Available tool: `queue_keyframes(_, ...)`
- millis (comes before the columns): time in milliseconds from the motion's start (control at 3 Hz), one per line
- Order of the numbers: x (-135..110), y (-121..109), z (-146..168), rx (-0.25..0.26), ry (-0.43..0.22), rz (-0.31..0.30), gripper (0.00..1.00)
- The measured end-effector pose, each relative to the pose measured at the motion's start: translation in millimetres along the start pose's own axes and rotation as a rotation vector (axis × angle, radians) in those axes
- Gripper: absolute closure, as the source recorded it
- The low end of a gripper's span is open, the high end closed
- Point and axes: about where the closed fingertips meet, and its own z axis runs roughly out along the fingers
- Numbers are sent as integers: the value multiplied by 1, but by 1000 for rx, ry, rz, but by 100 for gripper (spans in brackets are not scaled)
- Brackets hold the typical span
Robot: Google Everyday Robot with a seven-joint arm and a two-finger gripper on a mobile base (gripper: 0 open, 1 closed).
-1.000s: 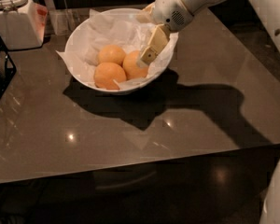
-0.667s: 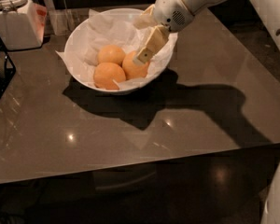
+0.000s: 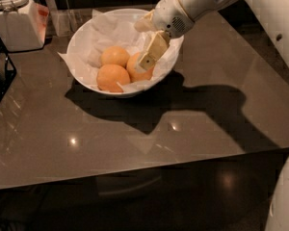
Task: Pick orange from white bowl
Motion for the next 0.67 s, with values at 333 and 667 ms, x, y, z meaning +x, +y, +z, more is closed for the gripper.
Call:
queue_keyframes(333,9,-2,17,-41,-2,22,11)
queue_keyframes(667,18,-4,30,-68,11,40,10)
